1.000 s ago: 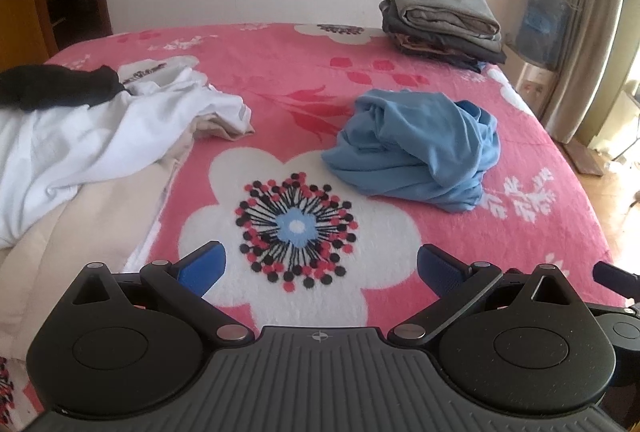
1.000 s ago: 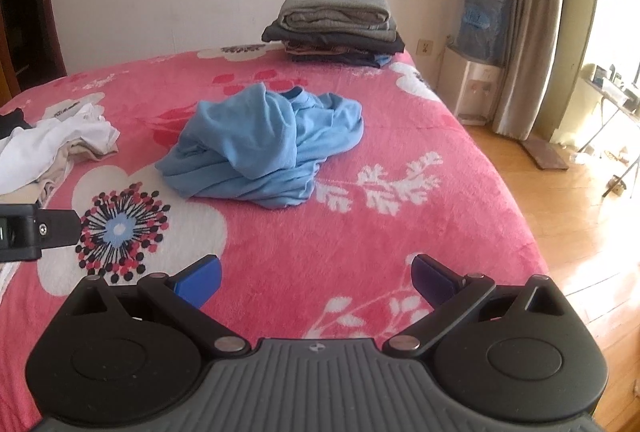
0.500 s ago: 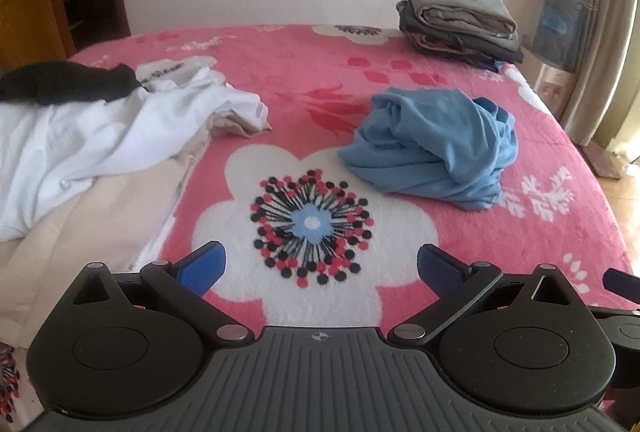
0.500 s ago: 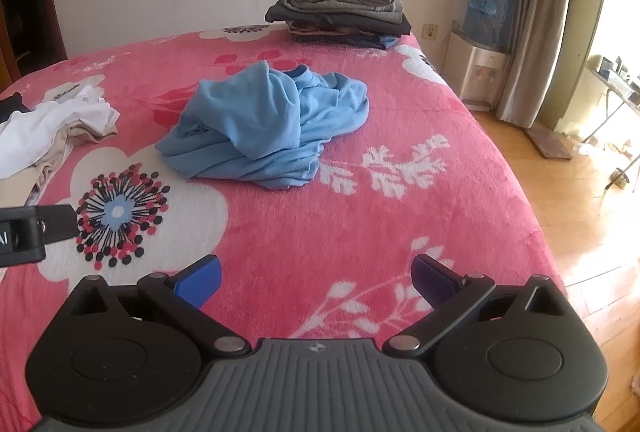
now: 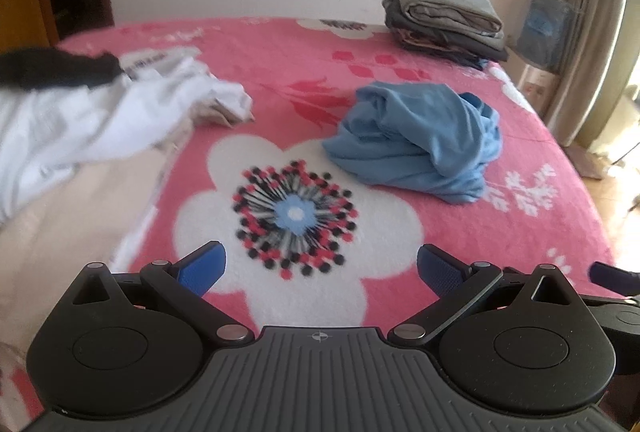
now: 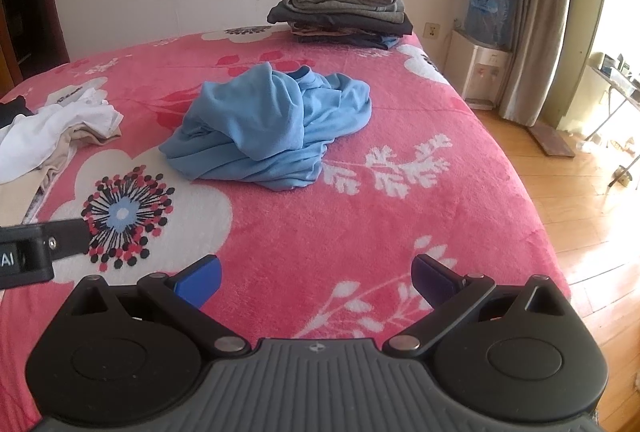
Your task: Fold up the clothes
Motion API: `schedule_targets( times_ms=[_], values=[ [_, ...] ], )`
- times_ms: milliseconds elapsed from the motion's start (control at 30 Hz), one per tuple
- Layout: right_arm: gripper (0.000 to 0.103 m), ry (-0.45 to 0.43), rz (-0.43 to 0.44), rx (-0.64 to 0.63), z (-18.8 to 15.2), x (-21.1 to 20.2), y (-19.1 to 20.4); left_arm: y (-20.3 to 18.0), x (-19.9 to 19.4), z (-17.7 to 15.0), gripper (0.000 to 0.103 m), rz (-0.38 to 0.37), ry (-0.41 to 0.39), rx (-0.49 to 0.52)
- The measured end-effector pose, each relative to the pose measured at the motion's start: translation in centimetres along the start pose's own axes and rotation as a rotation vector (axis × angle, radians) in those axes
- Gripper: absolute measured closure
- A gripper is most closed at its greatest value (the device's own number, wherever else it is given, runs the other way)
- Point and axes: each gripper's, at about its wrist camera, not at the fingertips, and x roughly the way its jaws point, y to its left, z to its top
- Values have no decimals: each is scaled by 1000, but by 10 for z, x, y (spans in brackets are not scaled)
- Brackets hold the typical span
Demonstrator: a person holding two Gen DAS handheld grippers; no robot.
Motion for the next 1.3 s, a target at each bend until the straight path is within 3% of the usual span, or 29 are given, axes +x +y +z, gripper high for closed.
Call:
schedule_targets(
  times_ms=[333,567,733,867,967,1300],
  values=[
    [0,2,-5,-4,-1,1,1,-1,1,1,0,2,3,13],
    [0,0,-4,-5,-1,0,0,-10,-6,2,0,-61,-17,32],
    [0,-1,-5,-3,-1,0,0,-11,-9,2,0,-45,-49,36],
    [0,-2,-4,-4,0,0,1,-7,-9,5,0,15,-57,19],
    [0,-2,-5,-7,0,0,1,-1,-5,5,0,51,-40,-10],
    [0,6,-10,-18,-1,0,5,6,1,2,0,70,14,-39]
  ],
)
